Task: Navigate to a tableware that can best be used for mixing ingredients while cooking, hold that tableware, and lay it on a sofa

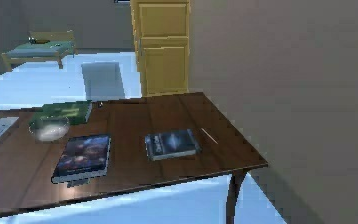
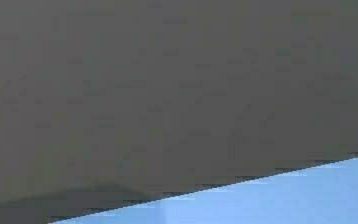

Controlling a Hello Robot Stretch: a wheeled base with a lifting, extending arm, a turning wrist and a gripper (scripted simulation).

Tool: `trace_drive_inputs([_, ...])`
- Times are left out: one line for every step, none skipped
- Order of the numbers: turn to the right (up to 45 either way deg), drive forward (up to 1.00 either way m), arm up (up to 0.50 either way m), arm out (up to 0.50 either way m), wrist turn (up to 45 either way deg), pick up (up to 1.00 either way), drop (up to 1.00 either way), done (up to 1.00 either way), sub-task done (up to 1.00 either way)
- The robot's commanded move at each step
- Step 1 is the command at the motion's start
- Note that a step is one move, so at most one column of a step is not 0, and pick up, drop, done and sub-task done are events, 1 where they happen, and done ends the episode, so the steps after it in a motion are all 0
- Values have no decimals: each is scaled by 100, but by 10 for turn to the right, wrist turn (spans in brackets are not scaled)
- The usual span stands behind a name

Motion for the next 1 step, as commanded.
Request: trace_drive_inputs([0, 45, 0, 0, 0, 0, 0, 0, 0])
